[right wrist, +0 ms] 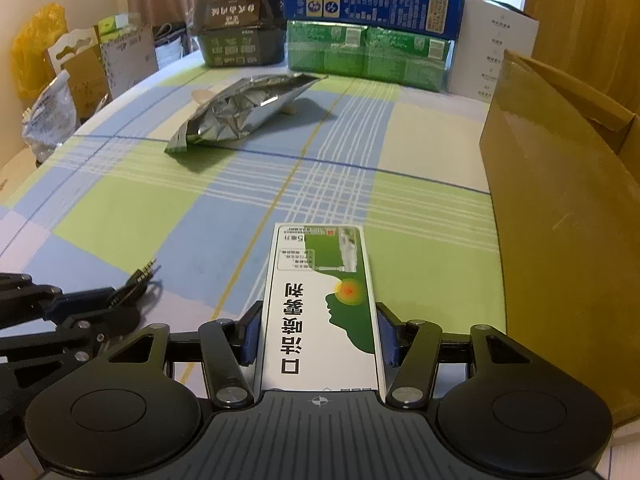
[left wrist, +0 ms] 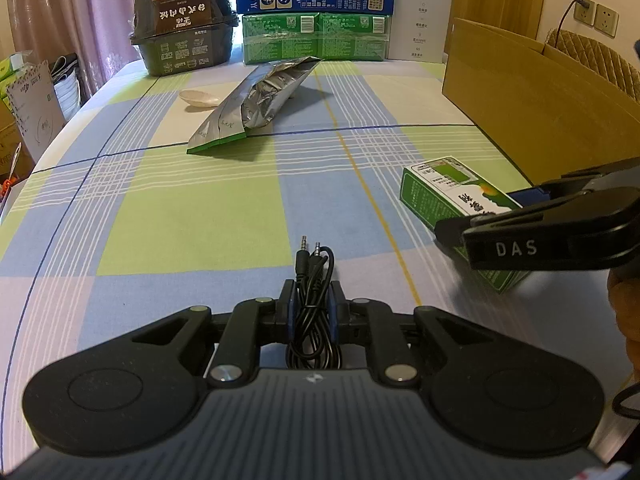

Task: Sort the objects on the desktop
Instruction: 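Carry the cable in left tool while right tool carries the medicine box to the cardboard box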

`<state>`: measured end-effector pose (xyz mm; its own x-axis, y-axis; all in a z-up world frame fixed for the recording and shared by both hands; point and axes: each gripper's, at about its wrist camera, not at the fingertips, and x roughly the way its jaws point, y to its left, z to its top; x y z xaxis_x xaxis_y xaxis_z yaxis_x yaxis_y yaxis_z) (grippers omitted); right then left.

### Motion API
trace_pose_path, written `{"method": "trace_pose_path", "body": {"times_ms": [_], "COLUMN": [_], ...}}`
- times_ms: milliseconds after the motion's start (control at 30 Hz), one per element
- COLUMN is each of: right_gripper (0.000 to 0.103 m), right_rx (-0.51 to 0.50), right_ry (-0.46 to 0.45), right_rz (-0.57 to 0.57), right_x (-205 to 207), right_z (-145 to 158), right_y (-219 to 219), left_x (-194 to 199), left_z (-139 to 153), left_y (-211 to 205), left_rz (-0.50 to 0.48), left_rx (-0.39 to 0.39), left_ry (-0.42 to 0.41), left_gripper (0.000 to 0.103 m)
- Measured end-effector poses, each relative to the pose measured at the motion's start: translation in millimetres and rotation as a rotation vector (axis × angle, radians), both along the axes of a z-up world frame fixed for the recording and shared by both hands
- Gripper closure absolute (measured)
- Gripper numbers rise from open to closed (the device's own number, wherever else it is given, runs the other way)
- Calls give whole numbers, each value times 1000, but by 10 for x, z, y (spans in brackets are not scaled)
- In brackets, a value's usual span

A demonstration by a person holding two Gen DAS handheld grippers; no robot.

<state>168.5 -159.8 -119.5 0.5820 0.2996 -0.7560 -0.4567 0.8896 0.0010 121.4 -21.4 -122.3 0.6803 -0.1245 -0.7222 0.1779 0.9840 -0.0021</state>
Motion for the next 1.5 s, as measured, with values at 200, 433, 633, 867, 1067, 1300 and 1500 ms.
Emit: {"method": "trace_pose_path", "body": {"times_ms": [200, 433, 633, 867, 1067, 1300, 1500], "right_gripper": [50, 50, 50, 50, 50, 50, 50], "right_rx": [21, 31, 78, 126, 153, 155, 127], "right_ry": [-3, -25, -29, -75, -142, -220, -267], "right_rz": [-11, -27, -72, -99, -114, -192, -267], "right_x": [-61, -193, -363, -551, -759, -841, -837], "right_z": [57, 156, 234, 531, 921, 1358, 1601], "right_y": [-53, -129, -244, -406, -534, -888, -1236], "left_x": [-22, -84, -136, -228, -338, -429, -417], "left_z": [9, 119, 237, 599, 959, 1302, 1469], "left_y": [-11, -16, -41, -82, -203, -515, -897], "left_rz": [-13, -25, -44, -38, -56, -117, -193], "left_rx": [0, -1, -10, -44, -68, -102, -118], "left_ry": [5, -22, -29, -86, -143, -187, -208], "left_gripper": [91, 91, 91, 91, 91, 91, 91]}}
